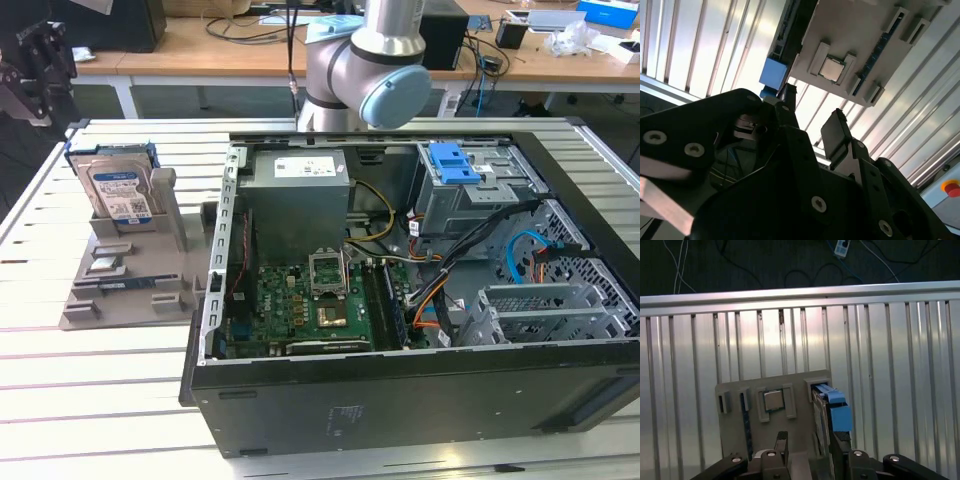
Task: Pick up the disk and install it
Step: 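Pick up the disk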
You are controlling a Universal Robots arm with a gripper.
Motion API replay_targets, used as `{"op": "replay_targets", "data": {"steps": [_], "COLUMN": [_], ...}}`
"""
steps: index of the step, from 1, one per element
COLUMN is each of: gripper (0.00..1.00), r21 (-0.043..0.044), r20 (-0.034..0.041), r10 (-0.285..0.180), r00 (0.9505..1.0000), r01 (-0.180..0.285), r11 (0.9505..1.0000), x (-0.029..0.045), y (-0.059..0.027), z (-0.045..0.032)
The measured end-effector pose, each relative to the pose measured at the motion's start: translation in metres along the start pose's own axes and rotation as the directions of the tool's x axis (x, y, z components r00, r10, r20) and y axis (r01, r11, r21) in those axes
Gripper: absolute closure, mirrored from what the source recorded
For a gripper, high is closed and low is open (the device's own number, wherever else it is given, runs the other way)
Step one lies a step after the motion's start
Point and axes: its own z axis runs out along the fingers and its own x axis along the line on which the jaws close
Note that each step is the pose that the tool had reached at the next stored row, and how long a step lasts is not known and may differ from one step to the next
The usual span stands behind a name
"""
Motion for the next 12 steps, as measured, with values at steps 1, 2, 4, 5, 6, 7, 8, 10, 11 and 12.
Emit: {"op": "replay_targets", "data": {"steps": [1,2,4,5,6,7,8,10,11,12], "gripper": [0.52,0.52,0.52,0.52,0.52,0.52,0.52,0.52,0.52,0.52], "r21": [0.0,0.0,0.0,0.0,0.0001,0.0002,0.0001,0.0001,0.0,0.0], "r20": [0.0,0.0,0.0,0.0001,0.0001,0.0001,0.0001,0.0001,0.0,0.0], "r10": [0.0,0.0,0.0,0.0,0.0,0.0,0.0,0.0,0.0,0.0], "r00": [1.0,1.0,1.0,1.0,1.0,1.0,1.0,1.0,1.0,1.0], "r01": [0.0,0.0,0.0,0.0,0.0,0.0,0.0,0.0,0.0,0.0], "r11": [1.0,1.0,1.0,1.0,1.0,1.0,1.0,1.0,1.0,1.0], "x": [-0.0026,-0.0038,-0.0057,-0.0064,-0.0069,-0.0071,-0.0074,-0.0078,-0.008,-0.0081], "y": [0.0002,0.0003,0.0004,0.0004,0.0005,0.0005,0.0005,0.0005,0.0005,0.0005], "z": [0.0003,0.0005,0.0009,0.0011,0.0014,0.0017,0.0019,0.0025,0.0028,0.0032]}}
